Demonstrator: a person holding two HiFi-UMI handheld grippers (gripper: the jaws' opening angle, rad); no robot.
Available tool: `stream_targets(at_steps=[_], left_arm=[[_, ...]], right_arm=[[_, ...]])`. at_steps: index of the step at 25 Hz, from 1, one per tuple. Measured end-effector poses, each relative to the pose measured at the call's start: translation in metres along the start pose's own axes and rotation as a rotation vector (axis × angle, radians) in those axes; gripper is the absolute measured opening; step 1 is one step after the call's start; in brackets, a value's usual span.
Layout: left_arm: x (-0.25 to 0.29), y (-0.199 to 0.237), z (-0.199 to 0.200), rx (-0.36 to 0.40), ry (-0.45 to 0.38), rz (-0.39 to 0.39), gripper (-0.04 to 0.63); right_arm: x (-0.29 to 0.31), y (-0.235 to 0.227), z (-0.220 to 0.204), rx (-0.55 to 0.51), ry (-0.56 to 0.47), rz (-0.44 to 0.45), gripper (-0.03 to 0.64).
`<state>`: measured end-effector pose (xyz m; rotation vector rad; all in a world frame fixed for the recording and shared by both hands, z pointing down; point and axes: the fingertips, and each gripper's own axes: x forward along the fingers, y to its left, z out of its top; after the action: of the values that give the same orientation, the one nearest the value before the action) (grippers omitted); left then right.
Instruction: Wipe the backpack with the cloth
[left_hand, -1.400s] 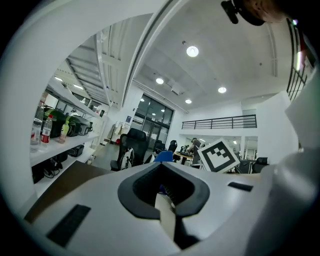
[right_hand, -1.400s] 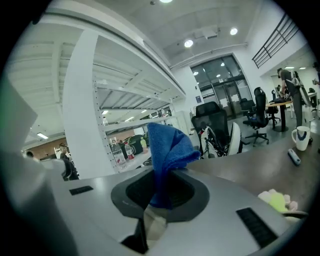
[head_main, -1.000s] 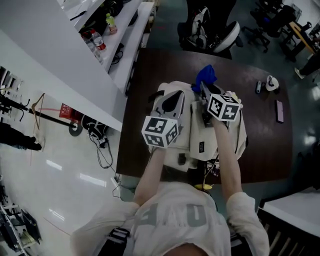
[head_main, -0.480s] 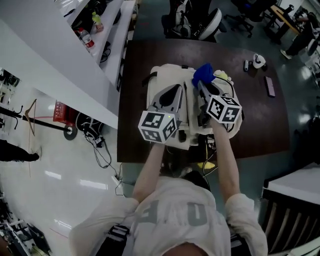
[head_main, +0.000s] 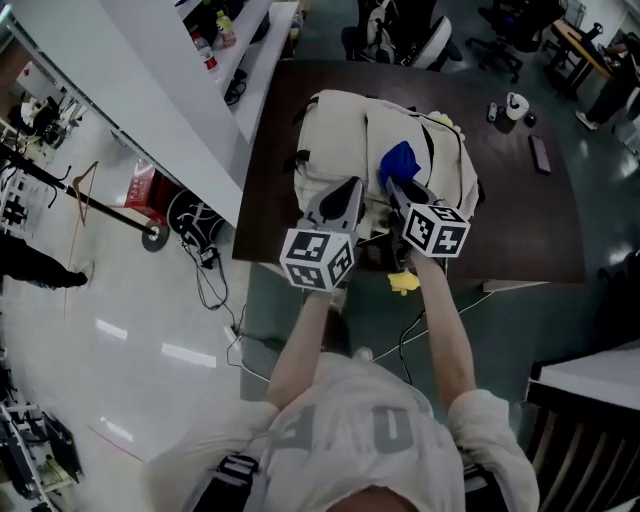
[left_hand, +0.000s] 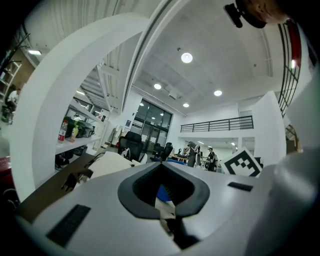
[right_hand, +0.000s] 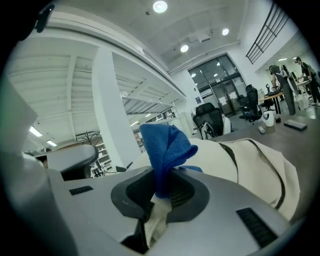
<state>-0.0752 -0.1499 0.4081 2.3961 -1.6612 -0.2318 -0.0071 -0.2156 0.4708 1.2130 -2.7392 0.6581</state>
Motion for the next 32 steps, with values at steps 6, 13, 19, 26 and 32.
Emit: stream_targets(at_steps=[6,13,19,26,32], left_arm=[[-0.057,-0.013,-0.03,-0.008,0.033,0.066,0.003],[-0.053,-0.006,-0.035,-0.031,0.049,0.07,0.003],[-0.014,-0.011,-0.04,-0.047,0.061,0.038,0.003],[0.048,0.009,-0.005,-0.017,0.012,-0.011,0.003],[0.097,0.028,0.008,-0.002,0.021,-0.051,0.003]], right_arm=[[-0.031,0.017,-0.044,0.004,0.035,-0.002,0.043],[-0.038,0.023,-0.052,0.015,0.038,-0.009,0.043],[-0.041,0.0,-0.007,-0.008,-0.032,-0.036,0.043],[-0.003,-0.04,0.053,-0.03,-0.11,-0.08,0.043],[0.039,-0.075,0.098,-0.042,-0.153,-0.116,0.043]])
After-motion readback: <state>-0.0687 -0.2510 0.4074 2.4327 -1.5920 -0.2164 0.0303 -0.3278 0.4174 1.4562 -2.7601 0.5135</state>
